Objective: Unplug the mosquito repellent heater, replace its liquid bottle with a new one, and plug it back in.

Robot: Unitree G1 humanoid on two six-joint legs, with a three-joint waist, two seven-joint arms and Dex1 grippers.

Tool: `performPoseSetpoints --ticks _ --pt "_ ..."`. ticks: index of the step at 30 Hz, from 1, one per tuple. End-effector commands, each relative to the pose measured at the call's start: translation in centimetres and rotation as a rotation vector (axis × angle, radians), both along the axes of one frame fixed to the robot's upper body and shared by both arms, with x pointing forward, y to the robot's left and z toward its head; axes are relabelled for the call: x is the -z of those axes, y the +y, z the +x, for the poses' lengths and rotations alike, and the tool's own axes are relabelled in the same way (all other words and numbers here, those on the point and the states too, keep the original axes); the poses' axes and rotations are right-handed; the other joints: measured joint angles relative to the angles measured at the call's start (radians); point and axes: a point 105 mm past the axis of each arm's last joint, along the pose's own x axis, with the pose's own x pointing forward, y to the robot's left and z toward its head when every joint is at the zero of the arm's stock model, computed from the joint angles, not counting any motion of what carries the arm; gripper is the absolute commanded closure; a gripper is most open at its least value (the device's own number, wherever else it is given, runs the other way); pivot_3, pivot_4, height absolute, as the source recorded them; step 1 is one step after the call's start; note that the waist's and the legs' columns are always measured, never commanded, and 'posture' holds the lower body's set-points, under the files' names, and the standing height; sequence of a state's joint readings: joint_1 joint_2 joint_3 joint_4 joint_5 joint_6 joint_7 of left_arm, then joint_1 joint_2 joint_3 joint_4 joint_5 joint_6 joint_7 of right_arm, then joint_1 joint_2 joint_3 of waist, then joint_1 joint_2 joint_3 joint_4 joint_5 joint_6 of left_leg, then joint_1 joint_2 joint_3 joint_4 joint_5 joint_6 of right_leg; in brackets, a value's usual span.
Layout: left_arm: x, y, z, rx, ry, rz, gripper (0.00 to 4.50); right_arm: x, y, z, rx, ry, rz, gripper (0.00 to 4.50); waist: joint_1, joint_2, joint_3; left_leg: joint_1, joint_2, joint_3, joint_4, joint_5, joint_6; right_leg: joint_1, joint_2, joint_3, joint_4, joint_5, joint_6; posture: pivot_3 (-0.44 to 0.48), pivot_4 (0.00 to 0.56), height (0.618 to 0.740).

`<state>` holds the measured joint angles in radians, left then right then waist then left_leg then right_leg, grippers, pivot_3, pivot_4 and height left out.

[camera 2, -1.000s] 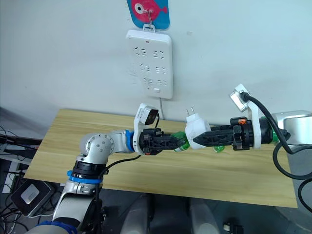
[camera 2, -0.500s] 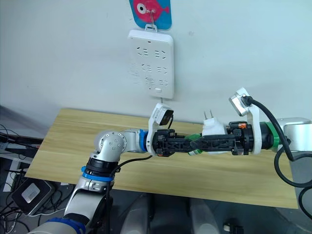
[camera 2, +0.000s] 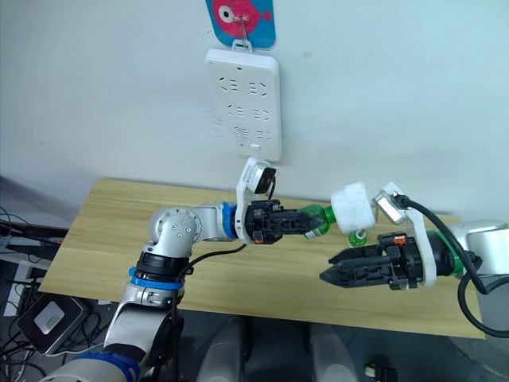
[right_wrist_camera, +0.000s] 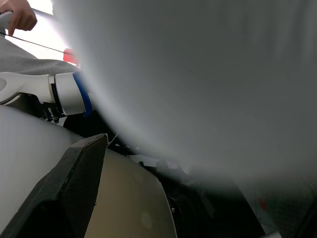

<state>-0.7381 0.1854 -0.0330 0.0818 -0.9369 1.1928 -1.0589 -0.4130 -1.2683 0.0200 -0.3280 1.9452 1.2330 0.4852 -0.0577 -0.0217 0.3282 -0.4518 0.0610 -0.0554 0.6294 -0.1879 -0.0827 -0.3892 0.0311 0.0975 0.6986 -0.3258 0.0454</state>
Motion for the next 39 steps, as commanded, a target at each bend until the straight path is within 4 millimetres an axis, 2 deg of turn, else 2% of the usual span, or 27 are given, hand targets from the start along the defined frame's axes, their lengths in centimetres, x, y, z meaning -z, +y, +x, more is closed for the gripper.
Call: performPoseSetpoints --ticks 1,4,8,11,13,17,19,21,24,26,27,30,33,35,37,39 --pt "-0.7 -0.2 -1.0 0.046 -0.022 -0.037 2.19 -1.2 0.6 -0.4 -0.036 -0.048 0.022 0.04 0.000 0.000 0.000 0.000 0.000 0.000 0.000 0.000 0.000 0.000 0.000 0.000 0.000 0.000 0.000 -0.119 0.320 0.740" --pt "-0.7 -0.2 -1.2 0.053 -0.021 -0.039 2.19 -1.2 0.6 -0.7 -0.054 -0.048 0.012 0.04 0.000 0.000 0.000 0.000 0.000 0.000 0.000 0.000 0.000 0.000 0.000 0.000 0.000 0.000 0.000 -0.119 0.318 0.740" --pt "-0.8 0.0 -1.0 0.045 -0.025 -0.041 2.19 -0.3 -0.1 -1.7 -0.062 -0.014 -0.055 0.04 0.002 0.000 0.000 0.000 0.000 -0.001 0.000 0.000 0.000 0.000 0.000 -0.001 0.000 0.000 0.000 -0.113 0.316 0.740" --pt "-0.9 0.2 -0.9 0.039 -0.031 -0.036 2.19 0.8 -1.7 -1.7 -0.031 -0.017 -0.131 0.04 0.004 0.000 0.000 0.000 0.000 -0.001 0.000 0.000 0.000 0.000 0.000 -0.001 0.000 0.000 0.000 -0.109 0.316 0.740" --pt "-0.8 0.5 -1.1 0.042 -0.034 -0.030 2.19 1.2 -3.3 -0.7 0.032 -0.050 -0.177 0.04 0.003 0.000 0.000 0.000 0.000 -0.001 0.000 0.000 0.000 0.000 0.000 -0.001 0.000 0.000 0.000 -0.109 0.316 0.740" --pt "-0.6 1.3 -2.1 0.081 -0.030 -0.006 2.19 1.8 -6.8 3.6 0.242 -0.158 -0.218 0.93 -0.001 0.000 0.000 0.000 0.000 0.000 0.001 0.000 0.000 0.000 0.000 0.000 0.000 -0.001 0.003 -0.106 0.314 0.740" --pt "-0.4 1.8 -2.7 0.107 -0.029 0.011 2.19 1.8 -7.8 5.8 0.317 -0.217 -0.219 1.68 -0.008 0.000 0.000 0.001 0.000 0.001 0.001 0.000 0.000 0.000 0.000 0.001 0.000 -0.001 0.003 -0.109 0.312 0.740" --pt "-0.4 2.1 -3.1 0.129 -0.024 0.021 2.19 1.9 -7.9 7.7 0.352 -0.265 -0.212 2.42 -0.011 0.000 0.000 0.002 0.001 0.001 0.001 0.000 0.000 0.000 0.000 0.001 0.001 -0.001 0.003 -0.110 0.313 0.740" --pt "-0.5 2.1 -3.3 0.138 -0.020 0.025 2.19 2.1 -5.7 9.2 0.334 -0.273 -0.137 3.55 -0.016 0.000 0.000 0.002 0.001 0.001 0.000 0.000 0.000 0.000 0.001 0.001 0.002 0.001 0.000 -0.108 0.313 0.740" --pt "-0.6 2.0 -3.2 0.136 -0.020 0.026 2.19 2.1 -4.0 8.5 0.271 -0.249 -0.089 4.26 -0.015 0.000 0.000 0.002 0.001 0.001 0.000 0.000 0.000 0.000 0.001 0.001 0.002 0.001 0.000 -0.105 0.314 0.740" --pt "-0.7 2.0 -3.1 0.133 -0.020 0.025 2.19 2.1 -3.2 7.8 0.233 -0.235 -0.069 4.46 -0.014 0.000 0.000 0.001 0.001 0.000 0.000 0.000 0.000 0.000 0.001 0.000 0.001 0.001 0.000 -0.102 0.317 0.740" --pt "-0.7 2.0 -2.6 0.109 -0.017 0.030 2.19 1.2 -1.3 4.6 0.095 -0.161 0.008 4.46 0.003 0.000 0.000 0.000 0.001 0.001 -0.001 0.000 0.000 0.000 0.000 -0.001 0.001 0.001 0.000 -0.099 0.322 0.740" --pt "-0.6 2.2 -2.0 0.076 -0.011 0.030 2.19 0.4 -0.6 0.9 -0.043 -0.081 0.039 4.46 0.013 0.000 0.000 0.000 0.000 0.000 0.000 0.000 0.000 0.000 -0.001 -0.001 0.000 0.001 0.000 -0.101 0.322 0.740" --pt "-0.6 2.2 -1.7 0.064 -0.009 0.029 2.19 -0.4 -0.3 -0.8 -0.099 -0.057 0.056 4.46 0.015 0.000 0.000 0.000 -0.001 0.001 0.000 0.000 0.000 0.001 -0.001 -0.001 0.000 0.001 0.000 -0.105 0.322 0.740" --pt "-0.5 2.1 -1.5 0.056 -0.009 0.031 2.19 -1.3 0.1 -1.7 -0.118 -0.054 0.073 4.46 0.011 0.000 0.000 0.000 -0.001 0.001 0.001 0.000 0.000 0.001 -0.002 0.000 0.000 0.001 0.000 -0.109 0.321 0.740" --pt "-0.4 2.0 -1.4 0.053 -0.009 0.031 2.19 -2.3 0.5 -1.6 -0.112 -0.070 0.097 4.46 0.004 0.000 0.000 0.000 0.000 0.001 0.001 0.000 0.000 0.001 -0.001 0.000 0.001 0.001 0.001 -0.113 0.319 0.740"
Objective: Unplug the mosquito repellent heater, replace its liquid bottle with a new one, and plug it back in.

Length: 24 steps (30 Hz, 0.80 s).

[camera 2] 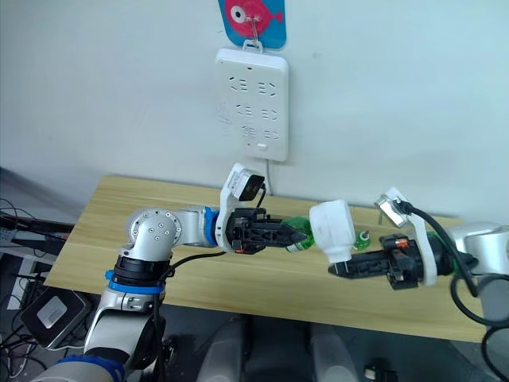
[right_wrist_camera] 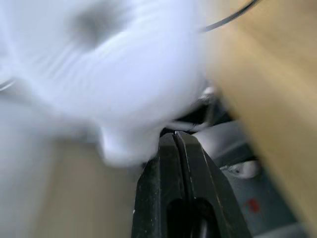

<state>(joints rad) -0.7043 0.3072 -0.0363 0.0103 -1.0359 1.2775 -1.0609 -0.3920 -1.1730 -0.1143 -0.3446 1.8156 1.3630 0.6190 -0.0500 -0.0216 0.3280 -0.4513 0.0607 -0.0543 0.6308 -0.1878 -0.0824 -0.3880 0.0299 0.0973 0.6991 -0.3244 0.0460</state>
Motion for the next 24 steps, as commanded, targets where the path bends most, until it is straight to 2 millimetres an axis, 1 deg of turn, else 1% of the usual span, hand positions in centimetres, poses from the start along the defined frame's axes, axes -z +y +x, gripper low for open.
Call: performPoseSetpoints --ticks 1,4,8,11,13,15,18,21,24 --pt "-0.6 -0.4 -0.2 0.017 -0.029 -0.028 2.19 -2.5 1.1 -0.3 -0.028 -0.052 0.086 4.46 -0.007 0.000 0.000 0.000 0.000 0.000 0.000 0.000 0.000 0.000 0.000 0.000 0.000 0.000 0.000 -0.113 0.319 0.740" --pt "-0.4 -0.6 -0.2 0.019 -0.034 -0.022 2.19 -4.1 2.1 0.3 -0.069 -0.115 0.137 4.46 -0.019 0.000 0.000 0.000 0.000 0.001 0.000 0.000 0.000 0.000 0.000 0.001 0.000 0.000 0.001 -0.113 0.319 0.740" --pt "-0.3 -0.6 -0.2 0.023 -0.043 -0.015 2.19 -5.8 3.3 1.8 -0.075 -0.172 0.176 4.46 -0.023 0.000 0.000 0.000 0.001 0.000 -0.001 0.000 0.000 -0.001 0.001 0.000 0.000 0.000 0.000 -0.113 0.319 0.740" --pt "-0.2 -0.6 -0.3 0.028 -0.046 -0.011 2.19 -7.3 4.2 4.0 -0.005 -0.215 0.203 4.46 -0.025 0.000 0.000 0.000 0.001 0.000 -0.001 0.000 0.000 -0.001 0.001 0.000 0.000 0.000 0.000 -0.120 0.319 0.740" --pt "0.0 -0.6 -0.5 0.038 -0.050 -0.008 2.19 -6.9 4.5 6.7 0.131 -0.265 0.129 4.46 -0.027 0.000 0.000 0.000 0.001 0.000 -0.001 0.000 0.000 -0.002 0.001 0.000 0.000 0.000 0.000 -0.120 0.321 0.740" --pt "0.1 -0.6 -0.8 0.049 -0.054 -0.004 2.19 -6.3 4.3 8.6 0.221 -0.279 0.077 4.46 -0.028 0.000 0.000 0.000 0.001 0.000 -0.001 0.000 0.000 -0.002 0.001 0.000 0.000 0.000 0.000 -0.120 0.321 0.740" --pt "0.2 -0.6 -1.0 0.055 -0.058 -0.002 2.19 -5.7 4.0 9.8 0.267 -0.278 0.034 4.46 -0.024 0.000 0.000 -0.001 0.001 0.000 -0.001 0.000 0.000 -0.002 0.000 0.000 0.000 0.000 0.000 -0.122 0.322 0.740" --pt "0.2 -0.6 -1.0 0.059 -0.061 -0.001 2.19 -4.0 3.4 10.7 0.297 -0.306 -0.075 4.46 -0.022 0.000 0.000 -0.001 0.001 0.000 -0.002 0.000 0.000 -0.002 0.000 -0.001 0.000 0.000 0.000 -0.123 0.322 0.740" --pt "0.0 -0.5 -1.2 0.074 -0.064 -0.010 2.19 -1.6 1.6 12.2 0.389 -0.293 -0.149 4.46 -0.022 0.000 0.000 -0.001 0.001 0.000 -0.002 0.000 0.000 -0.002 0.000 -0.001 0.000 0.000 0.000 -0.124 0.321 0.740"
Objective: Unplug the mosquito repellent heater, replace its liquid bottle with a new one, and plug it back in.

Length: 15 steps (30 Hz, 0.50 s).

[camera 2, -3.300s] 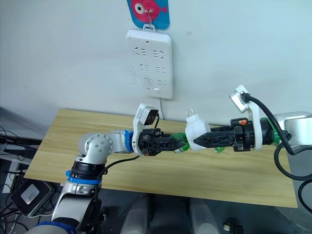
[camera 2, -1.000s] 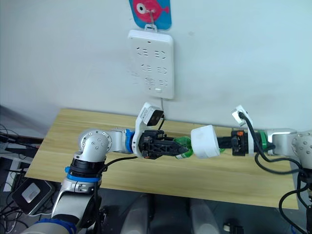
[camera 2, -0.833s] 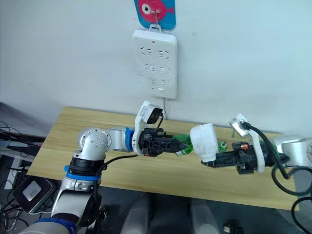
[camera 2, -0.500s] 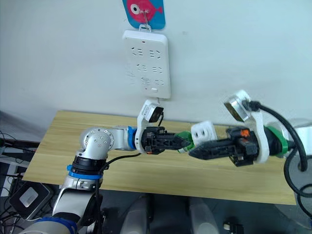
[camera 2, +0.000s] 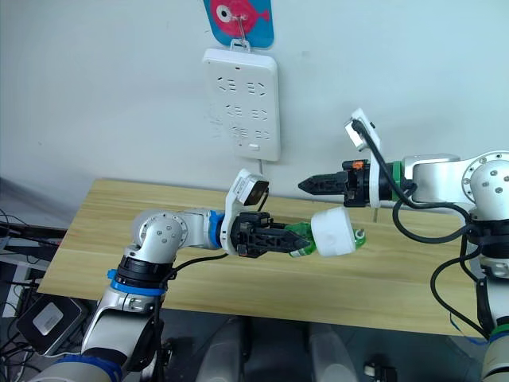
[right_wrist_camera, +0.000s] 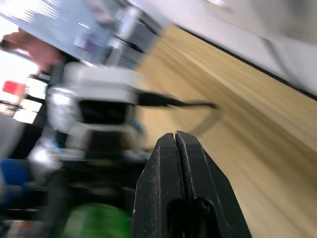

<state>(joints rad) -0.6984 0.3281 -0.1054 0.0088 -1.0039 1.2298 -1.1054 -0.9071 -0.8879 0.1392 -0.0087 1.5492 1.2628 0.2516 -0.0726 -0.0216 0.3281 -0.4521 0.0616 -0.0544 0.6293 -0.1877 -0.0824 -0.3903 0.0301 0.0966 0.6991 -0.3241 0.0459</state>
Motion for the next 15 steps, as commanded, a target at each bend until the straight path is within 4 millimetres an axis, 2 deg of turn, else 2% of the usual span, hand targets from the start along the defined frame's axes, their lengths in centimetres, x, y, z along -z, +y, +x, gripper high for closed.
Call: performPoseSetpoints --ticks 1,4,6,9,15 --pt "-0.9 -0.1 -0.9 0.048 -0.040 -0.041 2.19 1.9 -2.0 0.9 0.077 -0.002 -0.058 4.46 0.002 0.000 0.000 0.000 0.000 0.000 0.000 0.000 0.000 0.000 0.000 0.000 0.000 0.000 0.000 -0.122 0.320 0.740" --pt "-1.1 0.0 -0.6 0.030 -0.033 -0.048 2.19 3.9 -3.3 -0.7 0.040 0.053 -0.097 4.46 0.011 0.000 0.000 0.000 0.000 0.000 0.000 0.000 0.000 0.000 0.000 0.000 0.000 0.000 0.000 -0.115 0.319 0.740" --pt "-1.2 0.1 -0.2 0.008 -0.033 -0.050 2.19 4.5 -3.5 -2.2 -0.012 0.083 -0.102 4.46 0.013 0.000 0.000 0.000 0.000 0.000 0.000 0.000 0.000 0.000 0.000 0.000 0.000 0.000 0.000 -0.115 0.319 0.740" --pt "-1.2 0.1 0.8 -0.046 -0.032 -0.047 2.19 4.2 -3.1 -4.1 -0.080 0.106 -0.061 4.46 0.011 0.000 0.000 0.000 0.000 0.000 0.000 0.000 0.000 0.000 0.000 0.000 0.000 0.000 0.000 -0.113 0.322 0.740" --pt "-1.0 0.0 1.0 -0.057 -0.019 -0.044 2.19 3.2 -2.3 -6.2 -0.170 0.127 0.006 4.46 0.008 0.000 0.000 0.001 0.000 0.001 0.001 0.000 0.000 0.001 0.000 0.001 0.001 0.000 0.000 -0.118 0.318 0.740"
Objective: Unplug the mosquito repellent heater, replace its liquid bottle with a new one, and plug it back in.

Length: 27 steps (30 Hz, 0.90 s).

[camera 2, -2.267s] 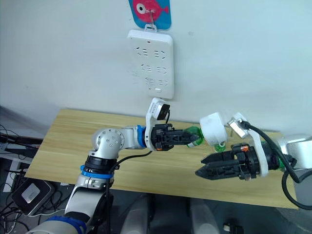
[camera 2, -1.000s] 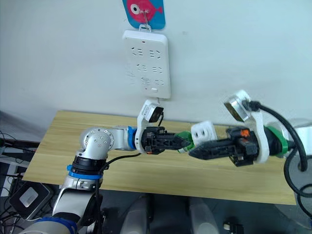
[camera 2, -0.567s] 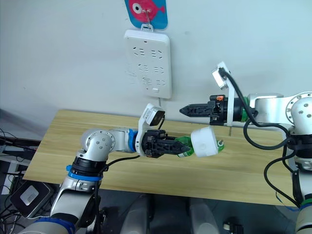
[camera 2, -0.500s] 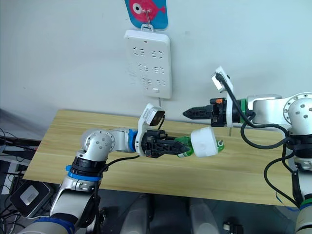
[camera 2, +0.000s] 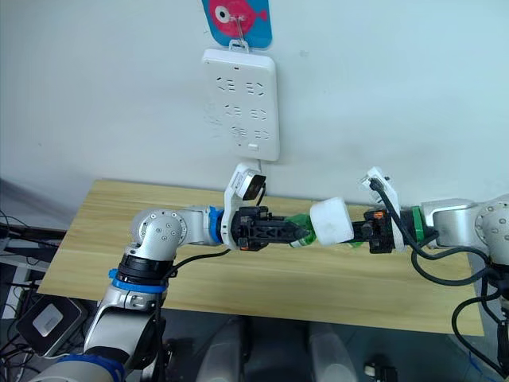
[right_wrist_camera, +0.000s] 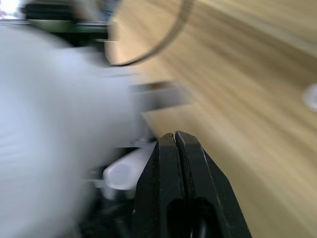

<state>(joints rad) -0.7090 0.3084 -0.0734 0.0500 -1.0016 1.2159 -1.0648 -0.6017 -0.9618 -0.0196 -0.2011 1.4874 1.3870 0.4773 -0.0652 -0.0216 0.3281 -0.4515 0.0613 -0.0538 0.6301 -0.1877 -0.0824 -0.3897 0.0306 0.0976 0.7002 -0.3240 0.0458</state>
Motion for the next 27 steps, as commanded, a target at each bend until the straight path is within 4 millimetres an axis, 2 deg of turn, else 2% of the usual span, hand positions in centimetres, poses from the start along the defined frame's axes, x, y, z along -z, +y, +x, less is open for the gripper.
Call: performPoseSetpoints --ticks 1,3,5,9,13,17,19,22,27 --pt "-0.8 -0.1 0.0 0.002 -0.032 -0.029 2.19 -1.3 0.3 -1.6 -0.065 -0.013 0.036 4.46 0.001 0.000 0.000 0.000 0.000 0.000 0.000 0.000 0.000 0.000 0.000 0.000 0.000 0.000 0.000 -0.118 0.318 0.740" --pt "-0.9 -0.1 0.0 0.006 -0.026 -0.035 2.19 -1.0 0.0 -2.0 -0.066 -0.011 0.009 4.46 0.003 0.000 0.000 0.000 0.000 0.000 0.000 0.000 0.000 0.000 0.000 0.000 0.000 0.000 0.000 -0.120 0.317 0.740" --pt "-1.1 0.0 -0.4 0.026 -0.020 -0.044 2.19 0.0 -0.8 -1.5 -0.024 -0.025 -0.055 4.46 0.004 0.000 0.000 0.000 0.000 0.000 -0.001 0.000 0.000 0.000 0.000 0.000 -0.001 0.000 0.000 -0.121 0.315 0.740" --pt "-1.4 0.2 -0.9 0.053 -0.016 -0.048 2.19 1.2 -3.1 0.3 0.054 -0.080 -0.152 4.46 0.007 0.000 0.000 0.000 0.000 0.000 0.000 0.000 0.000 0.000 0.000 0.000 -0.001 0.000 0.000 -0.121 0.315 0.740" --pt "-1.4 0.5 -1.4 0.071 -0.012 -0.042 2.19 0.3 -4.6 3.0 0.130 -0.143 -0.137 4.46 0.002 0.000 0.000 0.000 0.000 0.000 0.000 0.000 0.000 0.000 0.000 0.000 -0.001 0.000 0.000 -0.113 0.312 0.740" --pt "-1.2 0.7 -2.1 0.094 0.001 -0.035 2.19 -1.7 -3.8 5.8 0.184 -0.197 -0.038 4.46 -0.012 0.000 0.000 0.001 0.001 0.001 0.000 0.000 0.000 0.000 0.000 0.000 -0.001 0.000 0.000 -0.107 0.308 0.740" --pt "-1.0 0.6 -2.2 0.088 0.002 -0.030 2.19 -2.4 -2.7 5.4 0.142 -0.165 0.022 4.46 -0.014 0.000 0.000 0.001 0.001 0.000 -0.001 0.000 0.000 0.000 0.000 0.000 -0.001 0.000 0.000 -0.103 0.308 0.740" --pt "-1.1 0.5 -1.9 0.064 0.002 -0.033 2.19 -2.4 -1.6 3.7 0.064 -0.096 0.070 4.46 -0.008 0.000 0.000 0.000 0.001 0.000 -0.001 0.000 0.000 0.000 0.000 -0.001 -0.001 0.000 0.000 -0.096 0.313 0.740" --pt "-1.5 0.4 -1.1 0.027 0.006 -0.050 2.19 -1.4 -1.1 0.3 -0.047 0.003 0.062 4.46 0.014 0.000 0.000 -0.001 -0.001 -0.001 -0.001 0.000 0.000 0.000 -0.001 -0.001 -0.002 0.000 0.000 -0.095 0.314 0.740"
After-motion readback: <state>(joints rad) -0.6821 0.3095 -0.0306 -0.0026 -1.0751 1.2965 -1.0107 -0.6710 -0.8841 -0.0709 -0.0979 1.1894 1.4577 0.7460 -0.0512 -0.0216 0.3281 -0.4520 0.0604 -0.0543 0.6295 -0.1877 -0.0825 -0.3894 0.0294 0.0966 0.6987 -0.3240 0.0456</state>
